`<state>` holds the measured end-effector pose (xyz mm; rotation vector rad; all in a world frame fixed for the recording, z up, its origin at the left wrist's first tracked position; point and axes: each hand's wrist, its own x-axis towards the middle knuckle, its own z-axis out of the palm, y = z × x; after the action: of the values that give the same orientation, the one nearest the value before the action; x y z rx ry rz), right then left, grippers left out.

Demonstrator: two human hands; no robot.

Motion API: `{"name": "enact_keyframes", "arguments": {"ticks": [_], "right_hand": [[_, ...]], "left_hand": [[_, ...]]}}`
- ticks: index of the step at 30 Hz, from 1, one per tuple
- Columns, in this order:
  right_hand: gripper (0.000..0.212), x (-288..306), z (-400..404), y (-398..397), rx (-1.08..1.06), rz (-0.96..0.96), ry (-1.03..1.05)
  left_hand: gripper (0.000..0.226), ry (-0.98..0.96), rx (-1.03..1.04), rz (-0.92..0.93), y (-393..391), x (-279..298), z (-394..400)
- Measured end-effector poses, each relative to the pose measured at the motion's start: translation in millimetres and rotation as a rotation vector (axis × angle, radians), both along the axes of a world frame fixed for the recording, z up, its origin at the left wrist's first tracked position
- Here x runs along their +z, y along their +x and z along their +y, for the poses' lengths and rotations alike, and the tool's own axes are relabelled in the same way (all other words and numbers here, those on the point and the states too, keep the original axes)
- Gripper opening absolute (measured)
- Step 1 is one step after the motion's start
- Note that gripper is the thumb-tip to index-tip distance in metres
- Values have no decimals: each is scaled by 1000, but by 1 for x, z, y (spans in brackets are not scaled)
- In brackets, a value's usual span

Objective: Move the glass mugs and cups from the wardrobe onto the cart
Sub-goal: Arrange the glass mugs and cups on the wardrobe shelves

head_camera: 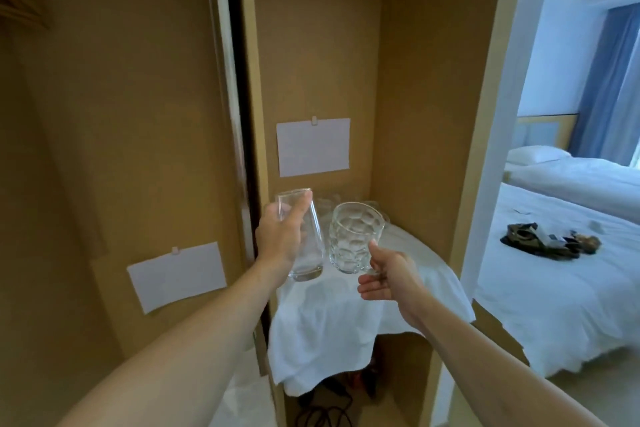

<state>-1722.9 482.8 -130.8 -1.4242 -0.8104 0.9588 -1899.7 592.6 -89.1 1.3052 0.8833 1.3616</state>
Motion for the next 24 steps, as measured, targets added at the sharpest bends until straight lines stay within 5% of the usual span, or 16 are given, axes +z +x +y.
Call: {"name": "enact_keyframes", "arguments": {"ticks": [11, 17, 24], "right_hand": [[51, -37, 17, 58, -29, 96, -178], [51, -68, 54, 75, -70, 101, -252], [53, -100, 115, 121, -126, 93, -317]], "left_hand": [[64, -89, 32, 134, 63, -45, 11], [92, -122, 50, 297, 85, -73, 60], [90, -169, -17, 303, 133, -98, 133]]}}
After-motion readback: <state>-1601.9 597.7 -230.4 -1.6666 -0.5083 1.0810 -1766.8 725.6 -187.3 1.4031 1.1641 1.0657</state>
